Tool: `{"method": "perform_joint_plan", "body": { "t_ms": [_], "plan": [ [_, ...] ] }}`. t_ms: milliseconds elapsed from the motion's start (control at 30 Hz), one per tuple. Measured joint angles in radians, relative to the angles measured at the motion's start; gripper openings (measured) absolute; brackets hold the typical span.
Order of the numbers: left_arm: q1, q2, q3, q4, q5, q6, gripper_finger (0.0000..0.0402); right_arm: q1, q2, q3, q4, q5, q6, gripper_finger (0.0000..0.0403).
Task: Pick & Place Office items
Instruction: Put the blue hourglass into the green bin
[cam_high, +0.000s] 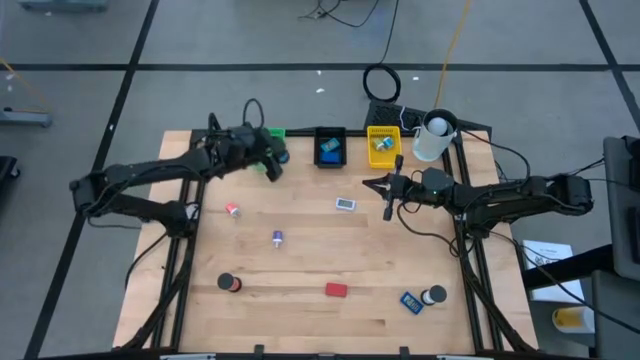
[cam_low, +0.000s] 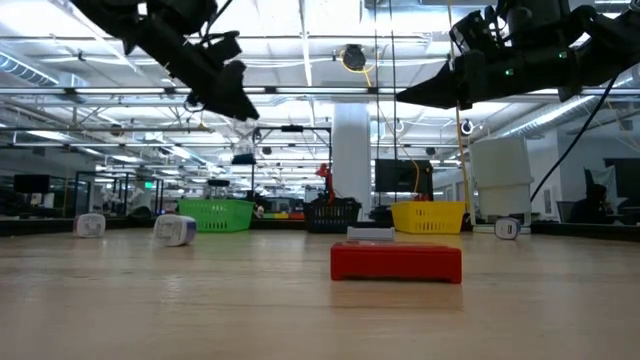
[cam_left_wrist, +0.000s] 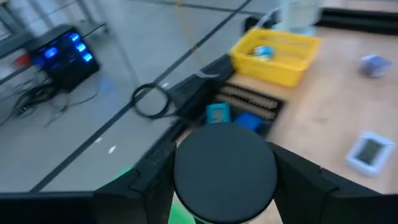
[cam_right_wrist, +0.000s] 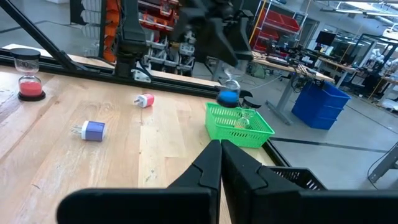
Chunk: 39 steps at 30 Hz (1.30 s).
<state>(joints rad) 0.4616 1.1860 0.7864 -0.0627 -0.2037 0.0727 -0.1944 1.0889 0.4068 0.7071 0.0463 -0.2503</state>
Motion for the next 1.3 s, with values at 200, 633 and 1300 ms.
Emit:
{"method": "perform_joint_plan", "body": {
  "t_ms": [200, 633, 1300],
  "plan": [
    [0.160, 0.023, -0.069, 0.074, 0.014, 0.005, 0.0228, 0.000, 0.000, 0.000, 0.000, 0.000, 0.000, 0.0001],
    [0.308, 0.036, -0.216, 0.196, 0.160, -0.002, 0.0219, 0.000, 0.000, 0.000, 0.000, 0.000, -0.004, 0.0001],
    [0.331, 0.049, -0.369, 0.448, 0.176, -0.047, 0.0237, 0.000, 0.000, 0.000, 0.001, 0.000, -0.002, 0.0001]
  ]
}}
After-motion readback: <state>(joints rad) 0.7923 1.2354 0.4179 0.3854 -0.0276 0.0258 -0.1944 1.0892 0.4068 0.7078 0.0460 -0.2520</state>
